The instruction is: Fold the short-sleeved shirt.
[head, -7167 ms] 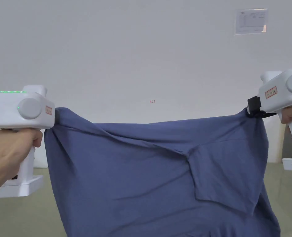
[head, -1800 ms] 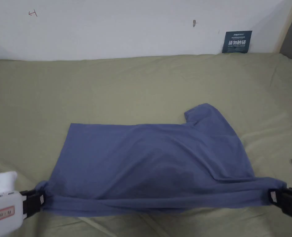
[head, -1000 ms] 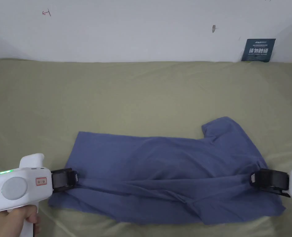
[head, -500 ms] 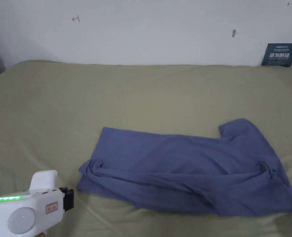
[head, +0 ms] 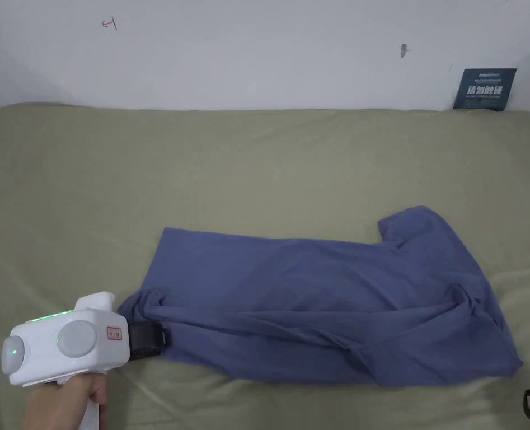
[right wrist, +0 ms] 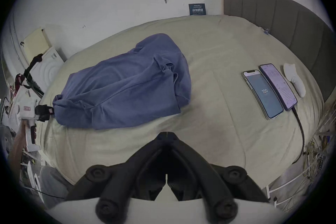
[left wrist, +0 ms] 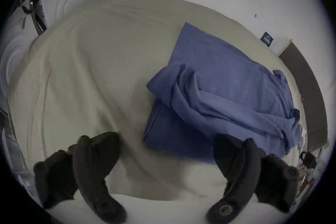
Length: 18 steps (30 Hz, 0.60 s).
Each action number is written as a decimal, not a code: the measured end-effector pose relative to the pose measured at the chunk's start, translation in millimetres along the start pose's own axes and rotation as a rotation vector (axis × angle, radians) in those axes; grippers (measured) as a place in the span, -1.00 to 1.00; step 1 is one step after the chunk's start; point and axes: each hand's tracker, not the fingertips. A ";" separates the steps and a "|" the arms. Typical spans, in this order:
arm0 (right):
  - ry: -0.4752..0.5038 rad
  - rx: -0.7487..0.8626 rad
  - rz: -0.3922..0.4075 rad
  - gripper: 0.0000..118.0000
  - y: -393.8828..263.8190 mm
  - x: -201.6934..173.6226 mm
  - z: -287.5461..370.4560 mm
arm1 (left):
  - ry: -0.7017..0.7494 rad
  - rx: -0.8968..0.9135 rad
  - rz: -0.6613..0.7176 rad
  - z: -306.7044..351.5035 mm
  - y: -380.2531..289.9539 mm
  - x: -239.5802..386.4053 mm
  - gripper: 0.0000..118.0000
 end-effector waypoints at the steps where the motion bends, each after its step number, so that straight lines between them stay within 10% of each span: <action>1: 0.000 -0.002 0.002 -0.97 1.0 1.1 -1.4 | 0.021 0.012 -0.010 -0.7 -0.5 3.7 0.80; 3: -0.002 -0.007 0.005 -0.97 2.3 0.7 -4.5 | 0.055 0.065 -0.040 7.2 -4.6 10.6 0.56; 7: 0.009 -0.018 0.018 -0.97 5.8 5.1 -10.1 | -0.029 0.098 -0.059 21.2 -7.9 0.3 -0.96; 15: 0.018 -0.027 -0.017 -0.94 9.9 9.9 -19.0 | -0.060 0.097 -0.031 31.1 1.1 2.0 -0.96; 18: 0.030 -0.036 -0.054 0.84 14.2 19.0 -23.5 | -0.062 0.100 -0.042 32.9 2.9 3.2 -0.96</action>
